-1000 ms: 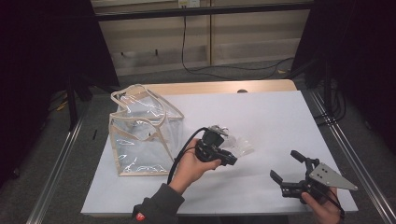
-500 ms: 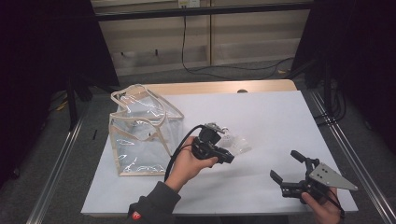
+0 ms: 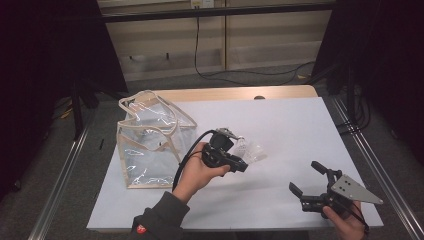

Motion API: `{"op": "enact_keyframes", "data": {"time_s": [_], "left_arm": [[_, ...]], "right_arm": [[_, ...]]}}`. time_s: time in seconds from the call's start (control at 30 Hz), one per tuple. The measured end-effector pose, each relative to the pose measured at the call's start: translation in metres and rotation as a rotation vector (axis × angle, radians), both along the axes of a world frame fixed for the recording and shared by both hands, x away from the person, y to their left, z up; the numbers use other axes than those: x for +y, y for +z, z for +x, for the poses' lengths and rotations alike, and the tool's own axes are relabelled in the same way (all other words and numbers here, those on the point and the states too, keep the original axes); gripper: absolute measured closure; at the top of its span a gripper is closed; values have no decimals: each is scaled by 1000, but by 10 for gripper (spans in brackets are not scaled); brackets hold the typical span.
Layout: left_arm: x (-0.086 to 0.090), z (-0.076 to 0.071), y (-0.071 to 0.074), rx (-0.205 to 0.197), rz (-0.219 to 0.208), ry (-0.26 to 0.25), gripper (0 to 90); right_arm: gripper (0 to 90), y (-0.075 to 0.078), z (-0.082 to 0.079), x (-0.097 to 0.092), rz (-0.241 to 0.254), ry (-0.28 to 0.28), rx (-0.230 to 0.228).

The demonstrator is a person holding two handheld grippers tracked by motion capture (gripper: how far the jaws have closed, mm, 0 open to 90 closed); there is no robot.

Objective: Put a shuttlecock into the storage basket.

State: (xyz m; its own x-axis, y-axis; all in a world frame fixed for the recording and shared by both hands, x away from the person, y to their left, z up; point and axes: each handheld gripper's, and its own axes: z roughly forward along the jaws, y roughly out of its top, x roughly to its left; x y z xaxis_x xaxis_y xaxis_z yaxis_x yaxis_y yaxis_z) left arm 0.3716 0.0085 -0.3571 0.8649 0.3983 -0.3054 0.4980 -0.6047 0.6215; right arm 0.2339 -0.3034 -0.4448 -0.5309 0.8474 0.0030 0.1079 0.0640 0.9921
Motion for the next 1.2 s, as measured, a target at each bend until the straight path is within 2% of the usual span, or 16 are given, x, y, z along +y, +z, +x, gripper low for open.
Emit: {"op": "enact_keyframes", "data": {"time_s": [0.83, 0.93, 1.2], "left_arm": [[8, 4, 22, -15, 0, 5, 653], [9, 5, 23, -7, -12, 1, 653], [10, 7, 28, -11, -2, 5, 653]], "right_arm": [[8, 0, 0, 0, 0, 0, 0], [8, 0, 0, 0, 0, 1, -1], [9, 0, 0, 0, 0, 0, 0]]}}
